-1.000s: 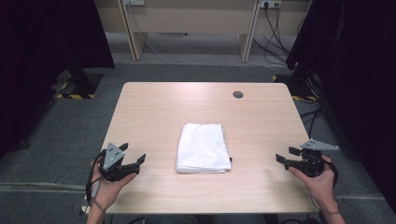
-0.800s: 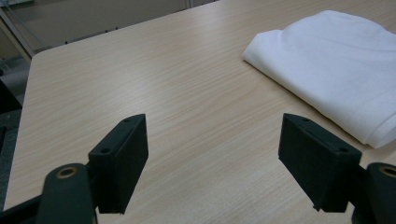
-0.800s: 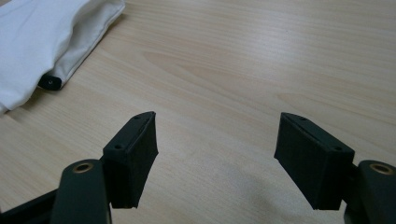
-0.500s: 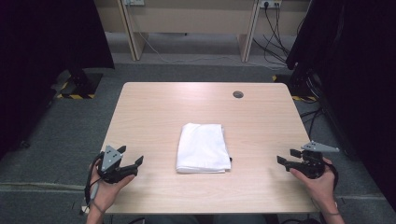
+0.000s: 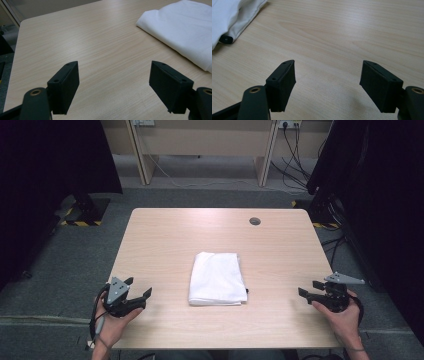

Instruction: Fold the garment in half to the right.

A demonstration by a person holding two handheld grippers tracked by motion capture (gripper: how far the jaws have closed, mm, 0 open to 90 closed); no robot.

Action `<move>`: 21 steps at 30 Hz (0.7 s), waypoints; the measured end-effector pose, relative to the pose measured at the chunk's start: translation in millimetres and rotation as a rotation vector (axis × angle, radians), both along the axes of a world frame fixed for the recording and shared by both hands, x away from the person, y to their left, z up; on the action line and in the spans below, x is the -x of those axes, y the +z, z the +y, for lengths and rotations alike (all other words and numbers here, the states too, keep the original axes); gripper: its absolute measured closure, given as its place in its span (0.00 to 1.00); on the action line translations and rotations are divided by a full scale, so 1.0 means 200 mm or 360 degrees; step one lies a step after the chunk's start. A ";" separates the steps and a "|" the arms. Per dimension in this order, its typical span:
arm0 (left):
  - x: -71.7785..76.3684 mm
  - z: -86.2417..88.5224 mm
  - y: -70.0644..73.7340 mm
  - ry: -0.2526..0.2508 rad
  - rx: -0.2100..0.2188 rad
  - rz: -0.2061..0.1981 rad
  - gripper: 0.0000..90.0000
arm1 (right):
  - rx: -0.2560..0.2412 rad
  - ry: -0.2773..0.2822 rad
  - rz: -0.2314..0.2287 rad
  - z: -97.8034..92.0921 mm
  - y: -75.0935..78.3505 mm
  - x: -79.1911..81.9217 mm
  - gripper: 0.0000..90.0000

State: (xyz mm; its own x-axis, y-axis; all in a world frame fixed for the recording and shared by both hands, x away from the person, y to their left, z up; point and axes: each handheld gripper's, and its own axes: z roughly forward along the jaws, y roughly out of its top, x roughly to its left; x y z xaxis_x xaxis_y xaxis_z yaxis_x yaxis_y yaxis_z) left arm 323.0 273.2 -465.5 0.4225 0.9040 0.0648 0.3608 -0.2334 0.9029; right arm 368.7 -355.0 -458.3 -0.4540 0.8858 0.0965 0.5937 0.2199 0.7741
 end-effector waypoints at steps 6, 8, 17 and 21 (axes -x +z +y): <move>0.00 0.01 -0.02 0.0011 0.0004 0.0011 0.26 | 0.0003 -0.0015 -0.0004 -0.01 -0.01 0.00 0.31; 0.00 0.02 -0.03 0.0015 0.0007 0.0018 0.26 | 0.0008 -0.0019 0.0001 -0.01 -0.01 0.00 0.31; 0.00 0.03 -0.03 0.0028 0.0012 0.0022 0.26 | 0.0014 -0.0031 0.0007 -0.02 -0.03 -0.01 0.30; 0.00 0.03 -0.04 0.0031 0.0021 0.0021 0.26 | 0.0011 -0.0039 0.0010 -0.03 -0.03 -0.01 0.30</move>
State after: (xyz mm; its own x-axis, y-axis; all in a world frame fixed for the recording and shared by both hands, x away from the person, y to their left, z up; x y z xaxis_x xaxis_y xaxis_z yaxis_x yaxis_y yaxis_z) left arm 322.6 279.0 -473.9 0.4057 0.9128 0.0473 0.3771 -0.2143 0.9011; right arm 370.1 -360.8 -464.0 -0.4315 0.8973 0.0933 0.6037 0.2104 0.7689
